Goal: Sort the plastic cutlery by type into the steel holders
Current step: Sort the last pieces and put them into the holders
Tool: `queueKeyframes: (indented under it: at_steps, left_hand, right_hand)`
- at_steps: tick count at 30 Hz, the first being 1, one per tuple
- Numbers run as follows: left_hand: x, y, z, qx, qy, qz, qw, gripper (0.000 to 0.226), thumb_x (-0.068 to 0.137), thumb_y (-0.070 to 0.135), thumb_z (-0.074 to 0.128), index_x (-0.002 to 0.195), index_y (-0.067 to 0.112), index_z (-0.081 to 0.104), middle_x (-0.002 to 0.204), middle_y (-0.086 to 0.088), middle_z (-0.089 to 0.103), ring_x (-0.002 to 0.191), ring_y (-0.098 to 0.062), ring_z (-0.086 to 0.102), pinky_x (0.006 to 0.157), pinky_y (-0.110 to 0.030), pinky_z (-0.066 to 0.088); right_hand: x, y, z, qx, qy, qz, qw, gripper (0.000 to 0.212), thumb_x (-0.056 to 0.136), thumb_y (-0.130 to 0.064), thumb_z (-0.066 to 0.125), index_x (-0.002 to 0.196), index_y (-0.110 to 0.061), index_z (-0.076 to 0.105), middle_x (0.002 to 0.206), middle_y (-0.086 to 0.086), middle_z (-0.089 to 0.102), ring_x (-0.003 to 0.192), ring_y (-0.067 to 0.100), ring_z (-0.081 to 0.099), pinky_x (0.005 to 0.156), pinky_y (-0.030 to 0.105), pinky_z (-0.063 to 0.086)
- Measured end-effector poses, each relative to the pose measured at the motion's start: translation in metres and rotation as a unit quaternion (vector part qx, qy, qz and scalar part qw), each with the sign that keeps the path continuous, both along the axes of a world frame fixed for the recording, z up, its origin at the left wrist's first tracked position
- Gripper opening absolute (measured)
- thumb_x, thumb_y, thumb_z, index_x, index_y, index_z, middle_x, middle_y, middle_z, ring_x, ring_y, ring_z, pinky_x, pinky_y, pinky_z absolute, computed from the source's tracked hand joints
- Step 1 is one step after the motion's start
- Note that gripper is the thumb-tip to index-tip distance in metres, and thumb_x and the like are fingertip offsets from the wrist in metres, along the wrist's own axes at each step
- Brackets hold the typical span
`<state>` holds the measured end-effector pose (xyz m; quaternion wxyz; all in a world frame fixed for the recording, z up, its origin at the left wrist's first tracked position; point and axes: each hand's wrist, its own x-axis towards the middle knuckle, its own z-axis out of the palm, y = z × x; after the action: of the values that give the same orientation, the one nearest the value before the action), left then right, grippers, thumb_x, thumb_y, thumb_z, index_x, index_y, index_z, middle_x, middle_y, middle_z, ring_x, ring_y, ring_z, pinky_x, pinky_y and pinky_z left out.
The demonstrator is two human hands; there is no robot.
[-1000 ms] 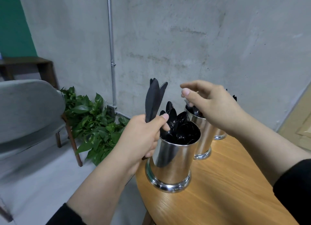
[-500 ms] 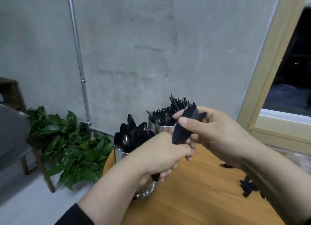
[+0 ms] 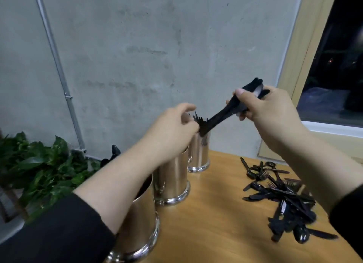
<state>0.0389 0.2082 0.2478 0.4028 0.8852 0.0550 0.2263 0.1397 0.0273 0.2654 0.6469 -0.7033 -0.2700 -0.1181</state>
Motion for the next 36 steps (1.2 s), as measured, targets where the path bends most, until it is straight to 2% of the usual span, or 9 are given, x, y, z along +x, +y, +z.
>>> queueKeyframes:
  at_steps: [6,12,14,16,19,24,28,32,36]
  left_hand:
    - [0.039,0.026,0.015,0.139,0.102,0.036,0.984,0.038,0.101,0.017,0.048,0.135,0.025,0.063,0.129,0.004,0.066,0.103,-0.03,0.063,0.067,-0.025,0.04]
    - [0.066,0.03,0.012,0.19,0.131,0.041,0.972,0.042,0.099,0.015,0.045,0.136,0.026,0.061,0.135,0.002,0.063,0.109,-0.02,0.059,0.083,-0.025,0.04]
    - [0.071,0.027,0.011,0.194,0.132,0.037,0.971,0.04,0.098,0.016,0.045,0.133,0.027,0.062,0.132,0.002,0.065,0.113,-0.022,0.06,0.085,-0.027,0.044]
    - [0.075,0.02,0.011,0.199,0.128,0.031,0.971,0.037,0.1,0.018,0.046,0.132,0.028,0.062,0.13,0.002,0.065,0.112,-0.022,0.06,0.086,-0.028,0.045]
    - [0.077,0.006,0.011,0.195,0.116,0.026,0.974,0.035,0.101,0.017,0.046,0.129,0.028,0.064,0.13,0.002,0.066,0.113,-0.022,0.061,0.089,-0.031,0.049]
    - [0.076,-0.036,-0.001,0.163,0.083,0.014,0.983,0.035,0.1,0.014,0.043,0.124,0.027,0.065,0.118,0.006,0.069,0.102,-0.02,0.063,0.086,-0.03,0.051]
    - [0.065,-0.086,-0.035,0.106,0.037,-0.005,0.994,0.035,0.098,0.011,0.042,0.117,0.024,0.068,0.096,0.009,0.068,0.081,-0.02,0.067,0.071,-0.033,0.055]
    - [0.051,-0.138,-0.109,0.086,0.069,-0.034,0.993,0.029,0.1,0.015,0.05,0.116,0.028,0.07,0.118,0.008,0.069,0.106,-0.016,0.063,0.096,-0.032,0.05]
    - [0.044,-0.174,-0.195,0.085,0.152,-0.072,0.982,0.026,0.106,0.03,0.051,0.128,0.029,0.065,0.127,0.015,0.059,0.116,-0.005,0.053,0.096,-0.019,0.038]
  right_hand:
    - [0.095,0.05,-0.014,-0.052,-0.033,-0.092,0.994,0.02,0.097,-0.027,0.062,0.088,-0.01,0.067,0.073,0.002,0.072,0.057,0.017,0.06,0.064,0.036,0.05]
    - [0.16,0.1,-0.049,-0.209,-0.004,-0.09,0.974,0.021,0.096,-0.029,0.064,0.083,-0.013,0.064,0.082,0.007,0.072,0.079,0.032,0.068,0.074,0.044,0.056]
    - [0.168,0.105,-0.065,-0.309,0.002,-0.071,0.948,0.023,0.092,-0.035,0.07,0.094,-0.012,0.066,0.09,0.008,0.071,0.087,0.031,0.067,0.071,0.036,0.051]
    - [0.171,0.103,-0.077,-0.366,-0.003,-0.047,0.929,0.05,0.088,-0.044,0.074,0.125,-0.012,0.063,0.118,0.012,0.068,0.111,0.031,0.063,0.087,0.037,0.051]
    - [0.162,0.079,-0.087,-0.334,-0.031,-0.084,0.938,0.081,0.09,-0.055,0.065,0.15,-0.007,0.04,0.146,0.014,0.048,0.134,0.029,0.047,0.107,0.037,0.038]
    - [0.125,-0.007,-0.105,-0.279,-0.069,-0.131,0.949,0.051,0.099,-0.049,0.055,0.142,-0.022,0.052,0.13,-0.005,0.056,0.091,0.008,0.058,0.085,0.029,0.041]
    - [0.087,-0.094,-0.13,-0.258,-0.057,-0.168,0.95,0.034,0.101,-0.042,0.053,0.129,-0.025,0.063,0.117,-0.01,0.065,0.098,0.011,0.06,0.087,0.033,0.048]
    - [0.047,-0.176,-0.174,-0.274,-0.009,-0.199,0.941,0.022,0.101,-0.037,0.054,0.115,-0.028,0.069,0.102,-0.014,0.069,0.093,0.007,0.063,0.077,0.028,0.047]
    - [0.022,-0.226,-0.226,-0.279,0.025,-0.207,0.937,0.012,0.099,-0.025,0.06,0.097,-0.034,0.068,0.093,-0.017,0.07,0.083,-0.002,0.063,0.073,0.017,0.046]
